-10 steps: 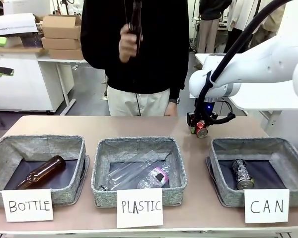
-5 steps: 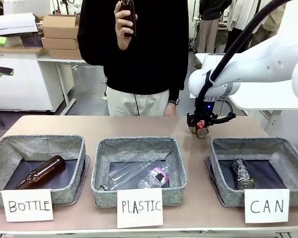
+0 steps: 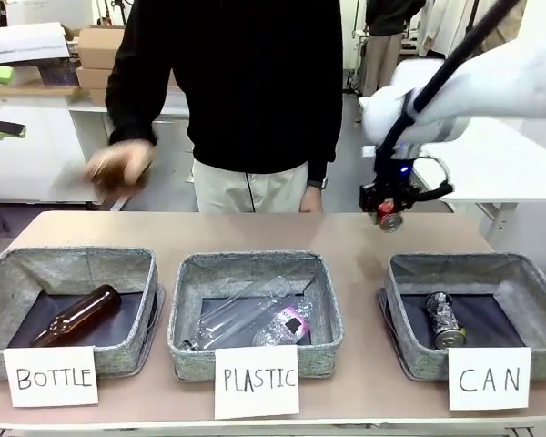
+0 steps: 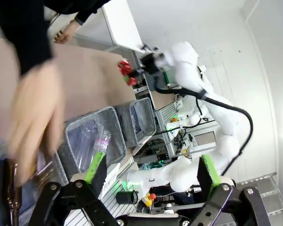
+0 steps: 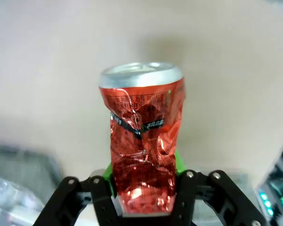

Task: Sort the can waste into the basket.
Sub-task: Pick up the can waste from the table and place it in the right Fabric basket.

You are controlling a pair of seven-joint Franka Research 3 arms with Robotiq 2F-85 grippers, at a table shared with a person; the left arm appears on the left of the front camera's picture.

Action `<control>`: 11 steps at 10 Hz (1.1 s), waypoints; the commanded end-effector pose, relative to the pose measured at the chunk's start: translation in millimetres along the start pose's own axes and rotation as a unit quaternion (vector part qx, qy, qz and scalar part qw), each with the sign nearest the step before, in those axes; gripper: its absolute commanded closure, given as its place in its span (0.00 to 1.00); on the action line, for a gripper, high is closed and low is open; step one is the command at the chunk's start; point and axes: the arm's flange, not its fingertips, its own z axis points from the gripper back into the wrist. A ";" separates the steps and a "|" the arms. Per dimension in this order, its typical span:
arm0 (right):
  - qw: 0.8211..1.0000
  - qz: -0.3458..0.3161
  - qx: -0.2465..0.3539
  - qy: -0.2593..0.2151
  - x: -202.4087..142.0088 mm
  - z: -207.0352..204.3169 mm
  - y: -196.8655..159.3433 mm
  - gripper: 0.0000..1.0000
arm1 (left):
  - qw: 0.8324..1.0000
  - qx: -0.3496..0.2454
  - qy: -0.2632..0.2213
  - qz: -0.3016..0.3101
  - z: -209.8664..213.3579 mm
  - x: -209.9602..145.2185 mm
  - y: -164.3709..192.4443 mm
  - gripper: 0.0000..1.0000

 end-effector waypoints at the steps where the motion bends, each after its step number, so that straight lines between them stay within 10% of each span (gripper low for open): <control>1: 0.994 0.054 0.071 0.063 -122.4 56.5 -30.5 0.96 | 1.000 0.000 0.002 0.001 0.6 -0.6 -1.3 0.00; 5: 0.964 0.237 0.004 0.117 -235.4 30.8 -29.5 0.96 | 1.000 0.000 0.002 0.001 0.6 -0.6 -1.3 0.00; 10: 0.959 0.259 0.003 0.111 -228.5 25.7 -35.4 0.96 | 1.000 0.000 0.002 0.001 0.6 -0.6 -1.3 0.00; 11: 0.960 0.256 0.000 0.111 -226.5 25.9 -37.5 0.42 | 1.000 0.000 0.002 0.001 0.6 -0.6 -1.3 0.00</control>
